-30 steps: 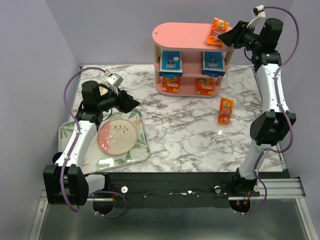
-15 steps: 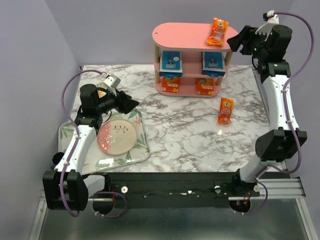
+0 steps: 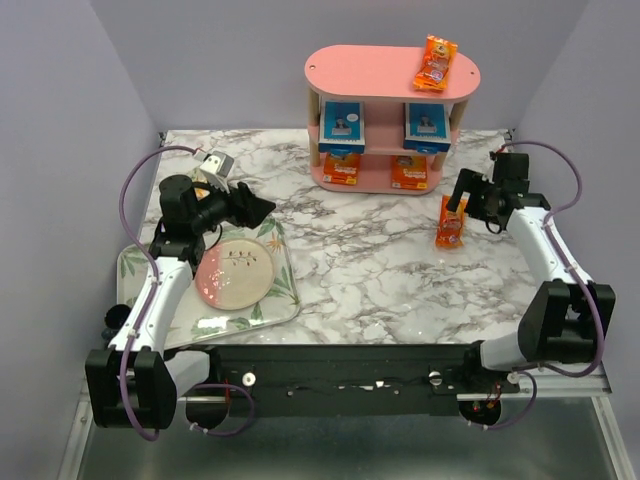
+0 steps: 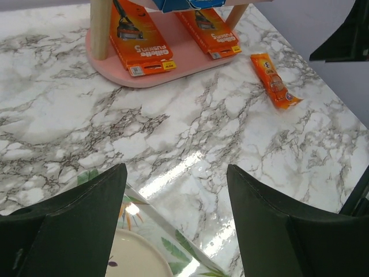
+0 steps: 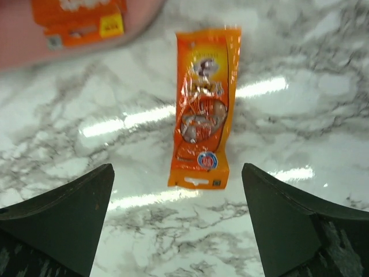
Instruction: Place and organize the shaving razors onto the shelf
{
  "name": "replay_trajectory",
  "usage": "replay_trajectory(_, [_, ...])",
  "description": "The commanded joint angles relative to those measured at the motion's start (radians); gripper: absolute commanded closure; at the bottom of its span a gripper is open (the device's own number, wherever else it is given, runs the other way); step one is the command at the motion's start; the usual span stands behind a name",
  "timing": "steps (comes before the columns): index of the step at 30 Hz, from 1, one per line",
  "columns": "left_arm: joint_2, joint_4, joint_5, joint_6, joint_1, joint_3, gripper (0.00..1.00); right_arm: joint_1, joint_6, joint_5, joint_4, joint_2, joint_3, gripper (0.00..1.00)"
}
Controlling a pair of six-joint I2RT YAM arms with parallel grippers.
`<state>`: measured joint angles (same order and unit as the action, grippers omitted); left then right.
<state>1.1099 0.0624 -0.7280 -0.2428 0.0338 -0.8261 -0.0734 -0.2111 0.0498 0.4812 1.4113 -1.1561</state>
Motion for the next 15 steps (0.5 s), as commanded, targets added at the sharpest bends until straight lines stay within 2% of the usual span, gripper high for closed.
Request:
replay_trajectory(1, [-0.036,0.022,0.048,-0.049,-0.009,0.031,0.21,-0.003,-0.034,-0.004,0.054,0.055,0.050,0.00])
replay_trajectory(9, [-0.042,-0.019,0.053,-0.052,-0.026,0.061,0.21,-0.003,-0.065,-0.044,0.062,0.236,0.027,0.01])
replay_trajectory(12, [-0.039,-0.032,0.049,-0.052,-0.025,0.068,0.21,-0.003,-0.080,-0.022,0.057,0.285,0.033,0.06])
replay_trajectory(15, [-0.032,-0.045,0.048,-0.049,-0.055,0.064,0.21,-0.003,-0.097,-0.014,0.045,0.314,0.029,0.16])
